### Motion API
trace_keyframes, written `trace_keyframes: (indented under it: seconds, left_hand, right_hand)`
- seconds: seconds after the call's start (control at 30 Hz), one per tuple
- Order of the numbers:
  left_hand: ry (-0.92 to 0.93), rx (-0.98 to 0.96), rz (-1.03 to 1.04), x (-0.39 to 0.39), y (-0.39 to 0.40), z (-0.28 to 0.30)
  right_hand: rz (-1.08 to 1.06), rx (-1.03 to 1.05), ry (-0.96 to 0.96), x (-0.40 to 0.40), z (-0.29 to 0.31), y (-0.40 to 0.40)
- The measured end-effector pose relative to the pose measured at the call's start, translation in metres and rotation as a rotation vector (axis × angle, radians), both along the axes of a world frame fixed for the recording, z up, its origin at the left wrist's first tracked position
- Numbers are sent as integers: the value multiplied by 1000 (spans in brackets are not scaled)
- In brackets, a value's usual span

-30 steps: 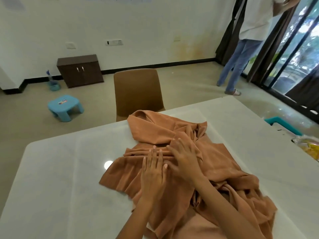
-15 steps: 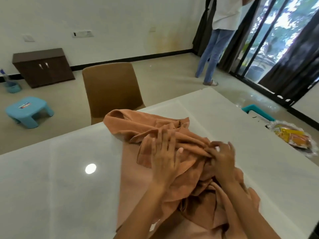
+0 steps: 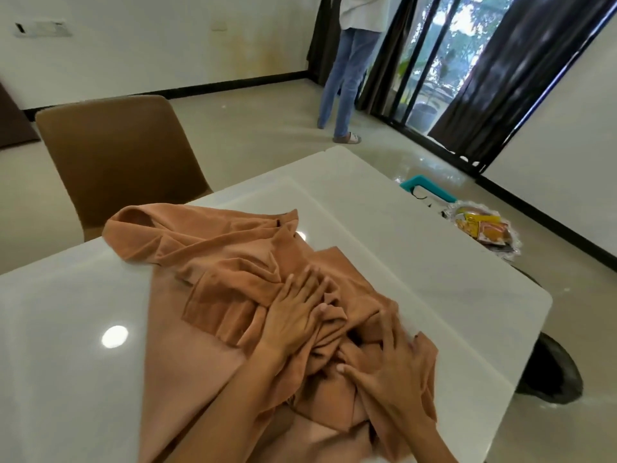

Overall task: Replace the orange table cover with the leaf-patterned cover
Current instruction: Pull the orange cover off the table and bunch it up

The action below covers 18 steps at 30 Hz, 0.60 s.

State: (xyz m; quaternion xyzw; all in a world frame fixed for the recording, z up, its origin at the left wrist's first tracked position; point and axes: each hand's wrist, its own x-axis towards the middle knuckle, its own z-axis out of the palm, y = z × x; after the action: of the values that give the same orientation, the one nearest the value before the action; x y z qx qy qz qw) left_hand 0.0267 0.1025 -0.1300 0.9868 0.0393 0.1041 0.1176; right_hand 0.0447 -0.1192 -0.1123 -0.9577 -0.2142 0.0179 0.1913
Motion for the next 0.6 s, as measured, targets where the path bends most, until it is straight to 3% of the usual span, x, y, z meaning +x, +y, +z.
trace_keyframes:
  seconds: [0.07, 0.2, 0.37, 0.5, 0.6]
  left_hand:
    - [-5, -32, 8, -1, -1, 0]
    - [-48, -108, 46, -4, 1, -1]
    - [-277, -304, 241, -16, 13, 5]
    - [-475, -384, 567, -31, 17, 11]
    - [-623, -452, 716, -41, 27, 8]
  right_hand:
    - [-34, 258, 120, -3, -5, 0]
    - [2, 561, -85, 5, 12, 25]
    - [262, 585, -402, 15, 52, 84]
    - [440, 647, -347, 20, 67, 139]
    - [541, 442, -247, 26, 59, 182]
